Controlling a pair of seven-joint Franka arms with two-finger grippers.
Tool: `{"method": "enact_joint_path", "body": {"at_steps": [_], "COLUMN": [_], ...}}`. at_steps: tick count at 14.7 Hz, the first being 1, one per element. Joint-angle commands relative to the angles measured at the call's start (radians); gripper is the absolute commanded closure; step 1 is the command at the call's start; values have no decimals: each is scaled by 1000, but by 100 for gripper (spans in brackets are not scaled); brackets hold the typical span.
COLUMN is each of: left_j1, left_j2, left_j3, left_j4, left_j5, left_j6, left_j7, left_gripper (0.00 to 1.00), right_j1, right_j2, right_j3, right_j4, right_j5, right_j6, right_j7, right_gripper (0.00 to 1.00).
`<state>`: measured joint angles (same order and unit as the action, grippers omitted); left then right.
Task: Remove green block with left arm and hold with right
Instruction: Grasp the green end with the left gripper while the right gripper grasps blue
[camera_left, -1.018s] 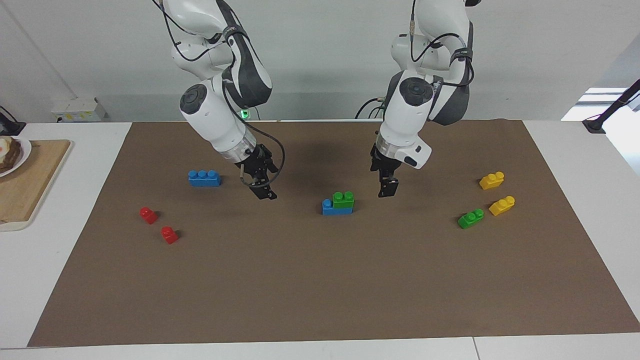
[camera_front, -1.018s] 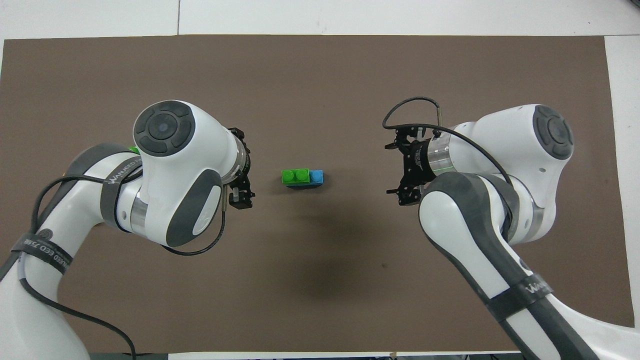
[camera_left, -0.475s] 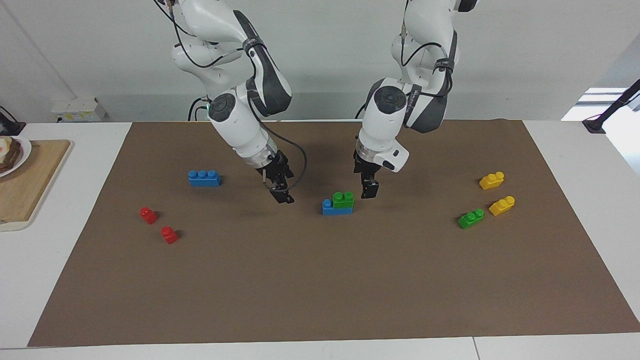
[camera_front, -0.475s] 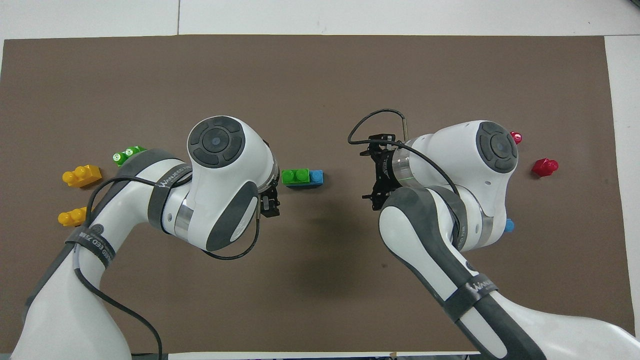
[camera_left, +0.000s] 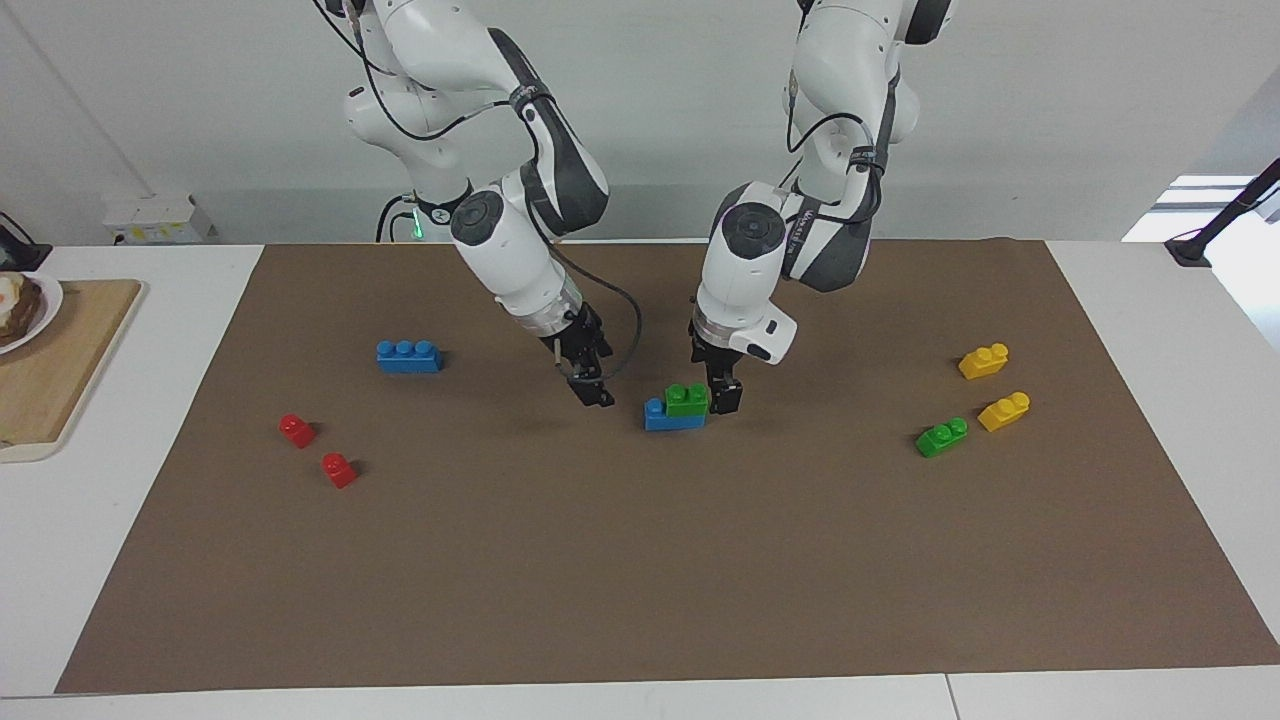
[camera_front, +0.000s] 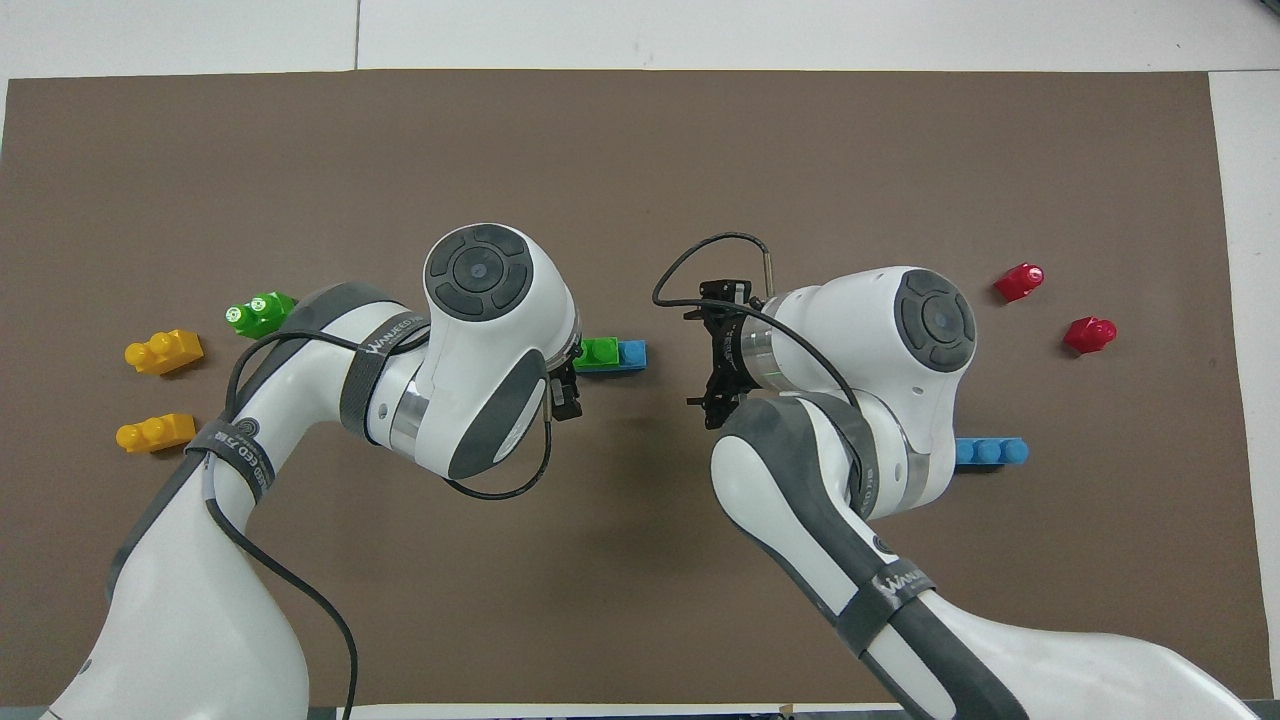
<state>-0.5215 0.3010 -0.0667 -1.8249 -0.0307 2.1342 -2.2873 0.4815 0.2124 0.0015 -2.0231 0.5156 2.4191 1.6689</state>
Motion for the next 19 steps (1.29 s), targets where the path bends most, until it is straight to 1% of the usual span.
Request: {"method": "enact_joint_path", "body": {"at_steps": [1, 6, 8, 10, 13, 14, 19], "left_j1": [-14, -17, -17, -15, -17, -18, -35], "left_j2": [15, 18, 18, 20, 26, 26, 24], "left_j3": [11, 10, 10, 10, 8, 8, 8], "left_j4": [9, -23, -28, -27, -27, -28, -42], "left_j5": [29, 31, 29, 29, 31, 31, 31], "left_j6": [42, 88, 111, 121, 128, 130, 138], "left_j7": [-29, -31, -44, -47, -47, -47, -47], "left_gripper": [0, 0, 0, 0, 0, 0, 0], "right_j1": [22, 58, 60, 62, 55, 55, 60], "right_j2": [36, 97, 110, 116, 125, 136, 185], "right_j3": [-3, -3, -3, -5, -5, -5, -5], "right_j4": [-6, 4, 7, 29, 78, 93, 142], "right_j5": [24, 26, 24, 23, 3, 3, 3], "right_j6": [58, 126, 135, 115, 34, 23, 26], "right_j7": [8, 8, 5, -3, -34, -40, -38], "right_gripper": [0, 0, 0, 0, 0, 0, 1]}}
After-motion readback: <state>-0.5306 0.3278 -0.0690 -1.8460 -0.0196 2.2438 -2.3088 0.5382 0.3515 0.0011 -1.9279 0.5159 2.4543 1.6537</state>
